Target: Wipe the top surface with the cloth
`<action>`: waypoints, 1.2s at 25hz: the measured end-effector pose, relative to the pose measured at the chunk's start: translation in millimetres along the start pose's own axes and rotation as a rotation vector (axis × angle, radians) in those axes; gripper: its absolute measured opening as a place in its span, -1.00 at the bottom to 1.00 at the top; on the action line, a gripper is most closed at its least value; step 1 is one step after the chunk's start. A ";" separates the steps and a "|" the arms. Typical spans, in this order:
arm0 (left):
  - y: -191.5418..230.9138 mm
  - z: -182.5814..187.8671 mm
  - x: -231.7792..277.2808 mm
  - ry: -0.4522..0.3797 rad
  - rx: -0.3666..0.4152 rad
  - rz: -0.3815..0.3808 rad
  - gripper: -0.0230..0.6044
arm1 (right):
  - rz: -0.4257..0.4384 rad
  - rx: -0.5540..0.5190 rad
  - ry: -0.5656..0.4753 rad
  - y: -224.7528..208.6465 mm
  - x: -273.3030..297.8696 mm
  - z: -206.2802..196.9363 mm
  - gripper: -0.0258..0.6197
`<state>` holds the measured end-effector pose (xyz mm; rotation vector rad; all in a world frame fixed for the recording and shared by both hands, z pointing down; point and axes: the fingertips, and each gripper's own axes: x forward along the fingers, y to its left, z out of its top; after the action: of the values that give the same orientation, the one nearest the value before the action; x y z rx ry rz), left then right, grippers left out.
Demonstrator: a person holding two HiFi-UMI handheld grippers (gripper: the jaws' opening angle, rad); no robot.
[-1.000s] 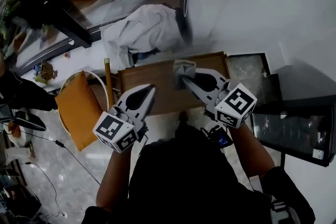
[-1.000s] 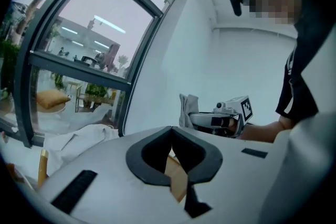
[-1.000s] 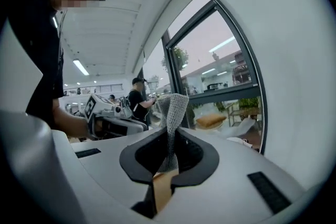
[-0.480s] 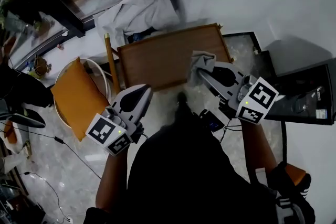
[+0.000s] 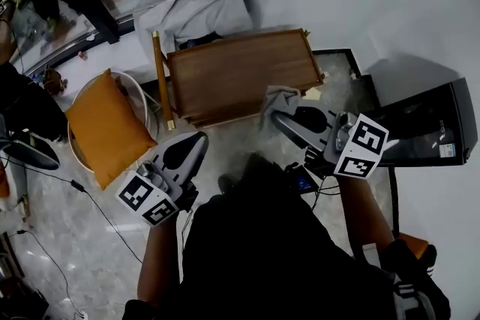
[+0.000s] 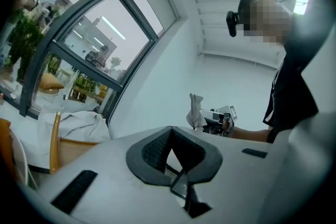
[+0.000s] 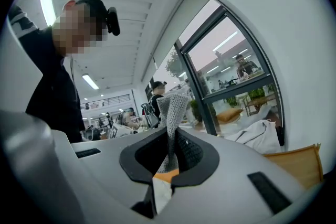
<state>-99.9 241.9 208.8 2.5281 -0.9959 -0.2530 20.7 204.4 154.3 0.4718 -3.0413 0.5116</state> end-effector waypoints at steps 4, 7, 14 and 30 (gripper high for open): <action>-23.2 2.9 2.9 0.002 0.013 -0.026 -0.89 | 0.069 -0.012 0.008 16.7 -4.6 -3.6 -0.82; -39.7 6.4 3.9 0.001 0.007 -0.046 -0.89 | 0.120 -0.030 0.046 25.2 -5.9 -8.9 -0.82; -88.2 -15.1 34.6 0.053 0.031 -0.047 -0.89 | 0.170 -0.024 0.031 38.6 -62.8 -9.0 -0.82; -163.5 -71.3 58.7 0.121 0.032 0.000 -0.89 | 0.230 -0.004 0.006 47.8 -136.8 -51.6 -0.82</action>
<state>64.9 331.6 200.5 2.5385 -0.9608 -0.0837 135.5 303.9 178.4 0.1186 -3.1073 0.5132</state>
